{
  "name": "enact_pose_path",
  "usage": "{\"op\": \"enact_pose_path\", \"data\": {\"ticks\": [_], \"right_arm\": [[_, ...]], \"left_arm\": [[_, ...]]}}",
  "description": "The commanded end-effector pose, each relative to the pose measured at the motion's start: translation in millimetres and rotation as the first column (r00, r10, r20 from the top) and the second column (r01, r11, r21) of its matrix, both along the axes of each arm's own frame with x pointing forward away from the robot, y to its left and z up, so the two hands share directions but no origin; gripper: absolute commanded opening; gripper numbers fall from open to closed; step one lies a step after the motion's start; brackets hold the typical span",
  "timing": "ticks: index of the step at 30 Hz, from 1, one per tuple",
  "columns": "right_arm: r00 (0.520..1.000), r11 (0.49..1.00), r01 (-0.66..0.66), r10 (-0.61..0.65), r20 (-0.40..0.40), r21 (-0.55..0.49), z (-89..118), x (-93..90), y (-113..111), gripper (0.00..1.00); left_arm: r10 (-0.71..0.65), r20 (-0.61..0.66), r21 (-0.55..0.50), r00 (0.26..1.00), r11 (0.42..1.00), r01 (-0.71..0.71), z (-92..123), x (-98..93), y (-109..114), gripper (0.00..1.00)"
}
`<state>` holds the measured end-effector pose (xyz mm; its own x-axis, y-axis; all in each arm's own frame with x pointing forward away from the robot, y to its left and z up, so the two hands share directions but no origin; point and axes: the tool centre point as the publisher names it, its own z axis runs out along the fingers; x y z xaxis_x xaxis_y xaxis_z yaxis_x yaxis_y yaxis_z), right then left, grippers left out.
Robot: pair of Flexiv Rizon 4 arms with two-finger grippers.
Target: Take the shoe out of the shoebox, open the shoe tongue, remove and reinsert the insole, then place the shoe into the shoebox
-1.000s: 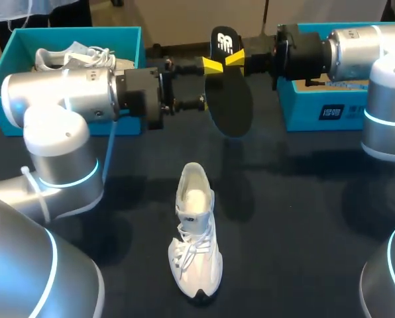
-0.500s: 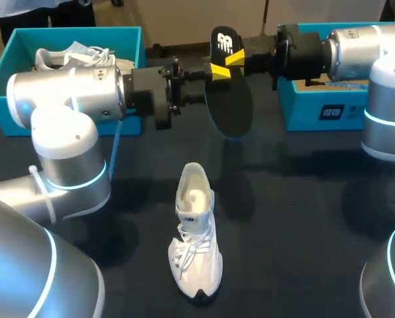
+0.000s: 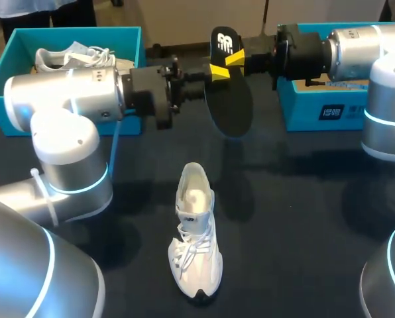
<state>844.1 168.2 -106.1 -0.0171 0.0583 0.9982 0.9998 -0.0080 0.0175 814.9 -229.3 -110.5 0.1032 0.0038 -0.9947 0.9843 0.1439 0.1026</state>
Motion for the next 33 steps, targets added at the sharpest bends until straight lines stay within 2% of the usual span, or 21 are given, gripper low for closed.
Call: {"op": "enact_pose_path", "data": {"ticks": [1, 9, 12, 20, 21, 22, 26, 33], "right_arm": [[1.0, 1.0, 0.002, -0.002, 0.0, -0.001, -0.6, -0.3, 1.1, 0.0], [1.0, 1.0, 0.002, -0.002, 0.0, -0.001, -0.6, -0.3, 1.1, 0.0], [1.0, 1.0, 0.002, -0.002, 0.0, -0.001, -0.6, -0.3, 1.1, 0.0], [1.0, 1.0, 0.002, -0.002, 0.002, 0.004, -0.1, -0.8, 0.8, 0.0], [1.0, 1.0, 0.004, -0.004, 0.003, 0.008, 0.6, -1.6, 0.7, 0.44], [1.0, 1.0, 0.008, -0.008, 0.006, 0.01, 1.2, -2.5, -0.1, 1.0], [1.0, 1.0, 0.018, -0.019, 0.012, 0.018, 2.9, -7.7, -6.5, 1.0], [1.0, 0.999, 0.015, -0.015, 0.027, 0.032, 4.9, -19.4, -24.8, 1.0]], "left_arm": [[0.009, 0.005, 0.002, 1.0, 1.0, -0.009, 1.9, -0.5, 2.7, 0.27], [0.01, 0.006, 0.007, 1.0, 1.0, -0.01, 0.9, 1.5, 2.0, 0.17], [0.005, 0.004, 0.01, 1.0, 1.0, -0.005, -0.1, 1.5, 0.3, 0.0], [0.0, 0.01, 0.016, 1.0, 1.0, 0.0, 0.5, 3.0, 2.3, 0.0], [0.001, 0.01, 0.016, 1.0, 1.0, -0.001, 0.6, 3.0, 4.3, 0.0], [0.002, 0.01, 0.016, 1.0, 1.0, -0.002, 0.4, 2.9, 6.3, 0.0], [0.018, 0.005, 0.039, 1.0, 0.999, -0.018, -3.2, 2.2, 17.0, 0.0], [0.002, -0.11, 0.046, 0.994, 0.999, 0.003, -8.1, -0.3, 47.9, 0.0]]}}
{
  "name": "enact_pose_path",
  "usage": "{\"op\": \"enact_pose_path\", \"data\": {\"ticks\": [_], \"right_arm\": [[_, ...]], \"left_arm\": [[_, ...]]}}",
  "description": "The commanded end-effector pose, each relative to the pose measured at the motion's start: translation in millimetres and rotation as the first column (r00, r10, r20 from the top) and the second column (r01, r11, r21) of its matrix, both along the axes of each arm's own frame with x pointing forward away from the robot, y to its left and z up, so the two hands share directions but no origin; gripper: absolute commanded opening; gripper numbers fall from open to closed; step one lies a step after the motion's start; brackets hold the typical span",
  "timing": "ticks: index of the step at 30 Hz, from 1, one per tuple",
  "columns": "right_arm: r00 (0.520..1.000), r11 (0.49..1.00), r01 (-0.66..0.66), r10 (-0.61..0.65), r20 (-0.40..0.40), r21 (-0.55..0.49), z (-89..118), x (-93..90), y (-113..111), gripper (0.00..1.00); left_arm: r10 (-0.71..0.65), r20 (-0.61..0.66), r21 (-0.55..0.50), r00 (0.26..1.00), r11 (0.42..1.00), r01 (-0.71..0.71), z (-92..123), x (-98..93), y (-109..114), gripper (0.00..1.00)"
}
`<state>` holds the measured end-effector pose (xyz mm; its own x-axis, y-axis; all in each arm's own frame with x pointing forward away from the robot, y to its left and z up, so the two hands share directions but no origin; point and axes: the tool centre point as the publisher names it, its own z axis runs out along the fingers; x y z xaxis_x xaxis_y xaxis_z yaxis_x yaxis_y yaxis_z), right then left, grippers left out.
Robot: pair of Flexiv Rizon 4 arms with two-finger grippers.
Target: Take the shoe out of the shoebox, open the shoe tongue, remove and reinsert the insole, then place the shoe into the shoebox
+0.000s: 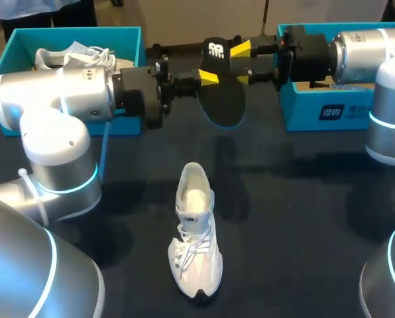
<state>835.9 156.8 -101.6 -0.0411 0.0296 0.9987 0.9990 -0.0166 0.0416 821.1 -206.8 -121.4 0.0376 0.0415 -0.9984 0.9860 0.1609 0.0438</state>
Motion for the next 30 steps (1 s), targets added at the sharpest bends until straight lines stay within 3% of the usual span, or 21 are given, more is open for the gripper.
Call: {"op": "enact_pose_path", "data": {"ticks": [1, 5, 10, 21, 24, 27, 28, 29, 30], "right_arm": [[1.0, 1.0, 0.007, -0.007, 0.002, 0.002, 0.3, -12.0, -14.7, 1.0], [1.0, 1.0, 0.001, -0.001, 0.0, 0.0, 0.1, -15.1, -20.9, 1.0], [1.0, 1.0, 0.017, -0.017, -0.009, -0.012, -0.7, -17.4, -26.1, 1.0], [1.0, 1.0, 0.017, -0.017, -0.009, -0.012, -0.7, -17.4, -26.1, 1.0], [1.0, 1.0, 0.017, -0.017, -0.009, -0.012, -0.7, -17.4, -26.1, 1.0], [1.0, 1.0, 0.017, -0.017, -0.009, -0.012, -0.7, -17.4, -26.1, 1.0], [1.0, 1.0, 0.017, -0.017, -0.009, -0.012, -0.7, -17.4, -26.1, 1.0], [1.0, 1.0, 0.017, -0.017, -0.009, -0.012, -0.7, -17.4, -26.1, 1.0], [1.0, 1.0, 0.017, -0.017, -0.009, -0.012, -0.7, -17.4, -26.1, 1.0]], "left_arm": [[-0.028, -0.072, 0.003, 0.997, 1.0, 0.029, 2.5, -6.3, 28.3, 0.0], [-0.049, -0.234, -0.001, 0.971, 0.999, 0.05, -0.5, -3.7, 44.2, 0.0], [-0.036, -0.509, 0.001, 0.86, 0.999, 0.042, -14.2, 6.9, 58.0, 0.0], [-0.036, -0.509, 0.001, 0.86, 0.999, 0.042, -14.2, 6.9, 58.0, 0.0], [-0.181, -0.702, -0.14, 0.689, 0.983, 0.116, -16.2, 4.1, 62.9, 0.0], [-0.366, -0.867, -0.34, 0.339, 0.931, 0.137, -18.0, 1.2, 70.5, 0.0], [-0.428, -0.893, -0.409, 0.14, 0.901, 0.143, -21.1, 0.7, 72.9, 0.0], [-0.44, -0.897, -0.432, 0.035, 0.891, 0.14, -22.8, 0.2, 74.1, 0.0], [-0.44, -0.897, -0.432, 0.035, 0.891, 0.14, -22.8, 0.2, 74.1, 0.0]]}}
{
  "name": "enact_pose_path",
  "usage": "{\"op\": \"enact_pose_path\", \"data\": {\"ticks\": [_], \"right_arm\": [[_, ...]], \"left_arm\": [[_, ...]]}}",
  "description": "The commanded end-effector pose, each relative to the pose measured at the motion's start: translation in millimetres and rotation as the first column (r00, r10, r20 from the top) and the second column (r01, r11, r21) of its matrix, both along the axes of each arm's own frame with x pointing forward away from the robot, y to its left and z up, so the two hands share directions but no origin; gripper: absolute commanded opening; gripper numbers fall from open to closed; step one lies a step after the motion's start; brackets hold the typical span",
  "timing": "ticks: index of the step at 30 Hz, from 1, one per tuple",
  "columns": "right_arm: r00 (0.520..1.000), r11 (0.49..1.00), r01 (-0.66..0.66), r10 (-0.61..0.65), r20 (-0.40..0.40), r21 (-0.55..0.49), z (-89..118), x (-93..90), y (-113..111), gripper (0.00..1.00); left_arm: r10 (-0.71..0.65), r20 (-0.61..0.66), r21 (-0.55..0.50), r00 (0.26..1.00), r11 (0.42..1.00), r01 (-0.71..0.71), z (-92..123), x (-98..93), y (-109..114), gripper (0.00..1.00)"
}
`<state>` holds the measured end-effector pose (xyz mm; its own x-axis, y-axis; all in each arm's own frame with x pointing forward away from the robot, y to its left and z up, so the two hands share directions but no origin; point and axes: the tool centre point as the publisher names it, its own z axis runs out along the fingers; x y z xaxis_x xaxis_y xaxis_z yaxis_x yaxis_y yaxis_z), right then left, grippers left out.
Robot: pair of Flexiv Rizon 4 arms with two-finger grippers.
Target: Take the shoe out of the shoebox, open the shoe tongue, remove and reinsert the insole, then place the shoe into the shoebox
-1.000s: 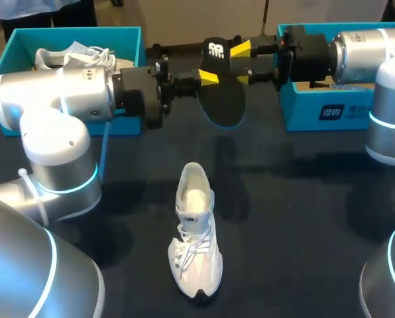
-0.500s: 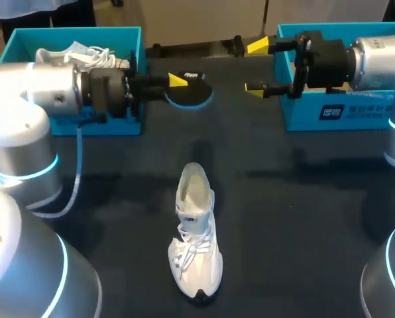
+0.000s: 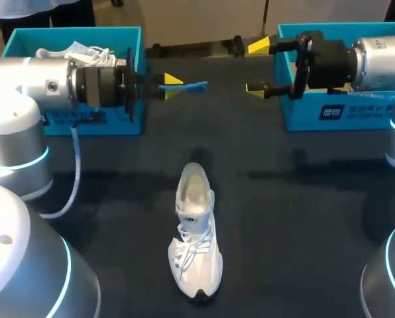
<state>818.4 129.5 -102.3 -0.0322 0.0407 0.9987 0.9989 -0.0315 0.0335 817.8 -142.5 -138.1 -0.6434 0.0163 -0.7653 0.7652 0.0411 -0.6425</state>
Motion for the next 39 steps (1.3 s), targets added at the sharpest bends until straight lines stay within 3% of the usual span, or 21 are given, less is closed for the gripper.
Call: {"op": "enact_pose_path", "data": {"ticks": [1, 14, 19, 24, 28, 31, 32, 39], "right_arm": [[1.0, 1.0, 0.001, -0.001, -0.001, -0.001, -0.1, 0.0, 1.2, 1.0], [1.0, 1.0, 0.001, -0.001, -0.001, -0.001, -0.1, 0.0, 1.2, 1.0], [1.0, 1.0, 0.001, -0.001, -0.001, -0.001, -0.1, 0.0, 1.2, 1.0], [1.0, 1.0, 0.001, -0.001, -0.001, -0.001, -0.1, 0.0, 1.2, 1.0], [1.0, 1.0, 0.001, -0.001, -0.001, -0.001, -0.1, 0.0, 1.2, 1.0], [1.0, 1.0, 0.001, -0.001, -0.001, -0.001, -0.1, 0.0, 1.2, 1.0], [1.0, 1.0, 0.001, -0.001, -0.001, -0.001, -0.1, 0.0, 1.2, 1.0], [1.0, 1.0, 0.001, -0.001, -0.001, -0.001, -0.1, 0.0, 1.2, 1.0]], "left_arm": [[-0.33, -0.628, -0.318, 0.704, 0.935, 0.155, -6.1, 3.5, 9.8, 0.0], [-0.33, -0.628, -0.318, 0.704, 0.935, 0.155, -6.1, 3.5, 9.8, 0.0], [-0.274, -0.839, -0.278, 0.469, 0.959, 0.062, -1.3, -1.6, 11.9, 0.0], [-0.227, -0.876, -0.241, 0.425, 0.97, 0.021, 14.5, -22.4, 25.2, 0.0], [-0.168, -0.901, -0.179, 0.399, 0.984, 0.011, 21.1, -27.6, 24.7, 0.0], [-0.101, -0.949, -0.106, 0.298, 0.994, -0.001, 24.5, -32.2, 20.7, 0.0], [-0.036, -0.931, -0.052, 0.364, 0.998, -0.034, 26.5, -33.9, 19.7, 0.0], [-0.036, -0.931, -0.052, 0.364, 0.998, -0.034, 26.5, -33.9, 19.7, 0.0]]}}
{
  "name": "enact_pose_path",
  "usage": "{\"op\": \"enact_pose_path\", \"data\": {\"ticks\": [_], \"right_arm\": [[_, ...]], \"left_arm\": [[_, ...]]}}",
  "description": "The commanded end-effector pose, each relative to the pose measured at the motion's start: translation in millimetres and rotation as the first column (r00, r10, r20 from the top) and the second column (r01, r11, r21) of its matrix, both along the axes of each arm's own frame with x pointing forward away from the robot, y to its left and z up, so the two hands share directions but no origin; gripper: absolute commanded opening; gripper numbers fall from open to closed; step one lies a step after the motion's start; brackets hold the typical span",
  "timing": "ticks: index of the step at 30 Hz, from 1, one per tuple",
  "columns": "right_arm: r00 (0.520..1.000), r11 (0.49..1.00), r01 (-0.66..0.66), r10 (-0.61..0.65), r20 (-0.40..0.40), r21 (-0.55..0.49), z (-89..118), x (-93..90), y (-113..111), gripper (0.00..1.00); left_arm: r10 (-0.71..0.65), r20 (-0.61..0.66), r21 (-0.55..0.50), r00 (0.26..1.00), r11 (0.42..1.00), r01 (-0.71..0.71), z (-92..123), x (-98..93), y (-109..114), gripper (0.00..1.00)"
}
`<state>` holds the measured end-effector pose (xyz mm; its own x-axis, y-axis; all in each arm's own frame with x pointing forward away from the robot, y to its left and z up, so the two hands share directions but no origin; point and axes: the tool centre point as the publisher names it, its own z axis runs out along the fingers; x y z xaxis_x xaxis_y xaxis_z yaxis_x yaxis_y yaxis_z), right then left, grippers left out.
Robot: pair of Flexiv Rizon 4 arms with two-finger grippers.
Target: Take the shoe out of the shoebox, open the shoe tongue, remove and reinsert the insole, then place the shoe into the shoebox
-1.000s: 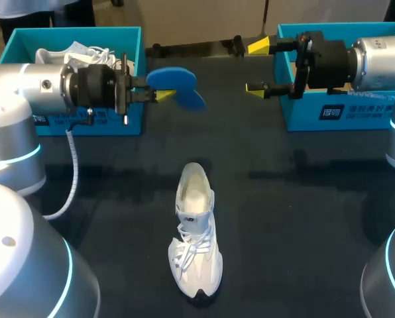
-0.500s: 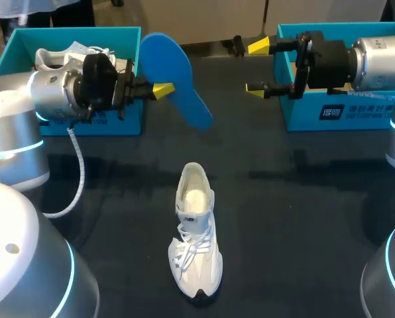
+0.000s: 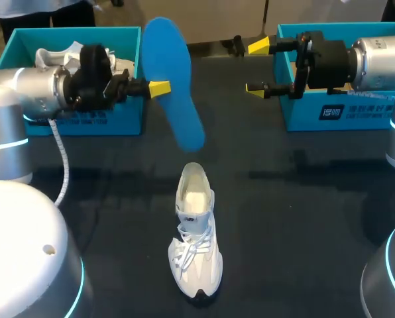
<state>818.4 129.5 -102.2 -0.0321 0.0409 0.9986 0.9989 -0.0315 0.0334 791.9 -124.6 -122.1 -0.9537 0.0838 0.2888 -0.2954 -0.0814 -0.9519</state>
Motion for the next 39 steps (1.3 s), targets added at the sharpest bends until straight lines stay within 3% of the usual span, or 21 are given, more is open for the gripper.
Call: {"op": "enact_pose_path", "data": {"ticks": [1, 8, 12, 16, 21, 25, 31, 39], "right_arm": [[1.0, 1.0, 0.001, -0.001, -0.001, -0.001, -0.1, 0.0, 1.2, 1.0], [1.0, 1.0, 0.001, -0.001, -0.001, -0.001, -0.1, 0.0, 1.2, 1.0], [1.0, 1.0, 0.001, -0.001, -0.001, -0.001, -0.1, 0.0, 1.2, 1.0], [1.0, 1.0, 0.001, -0.001, -0.001, -0.001, -0.1, 0.0, 1.2, 1.0], [1.0, 1.0, 0.001, -0.001, -0.001, -0.001, -0.1, 0.0, 1.2, 1.0], [1.0, 1.0, 0.001, -0.001, -0.001, -0.001, -0.1, 0.0, 1.2, 1.0], [1.0, 1.0, 0.001, -0.001, -0.001, -0.001, -0.1, 0.0, 1.2, 1.0], [1.0, 1.0, 0.001, -0.001, -0.001, -0.001, -0.1, 0.0, 1.2, 1.0]], "left_arm": [[0.061, -0.028, 0.086, 0.998, 0.995, -0.059, 10.5, -8.0, 1.7, 0.0], [0.061, -0.028, 0.086, 0.998, 0.995, -0.059, 10.5, -8.0, 1.7, 0.0], [0.061, -0.245, 0.086, 0.968, 0.995, -0.041, -6.1, -16.7, -9.2, 0.0], [0.064, -0.474, 0.093, 0.878, 0.995, -0.023, -14.2, -17.3, -27.0, 0.0], [0.058, -0.603, 0.083, 0.795, 0.996, -0.009, -20.5, -25.4, -33.8, 0.0], [0.081, -0.708, 0.056, 0.701, 0.997, -0.059, -32.7, -18.1, -29.8, 0.0], [0.102, -0.761, 0.043, 0.641, 0.993, -0.107, -53.9, -16.5, -29.9, 0.0], [0.09, -0.808, 0.023, 0.582, 0.992, -0.123, -61.5, -9.5, -33.4, 0.0]]}}
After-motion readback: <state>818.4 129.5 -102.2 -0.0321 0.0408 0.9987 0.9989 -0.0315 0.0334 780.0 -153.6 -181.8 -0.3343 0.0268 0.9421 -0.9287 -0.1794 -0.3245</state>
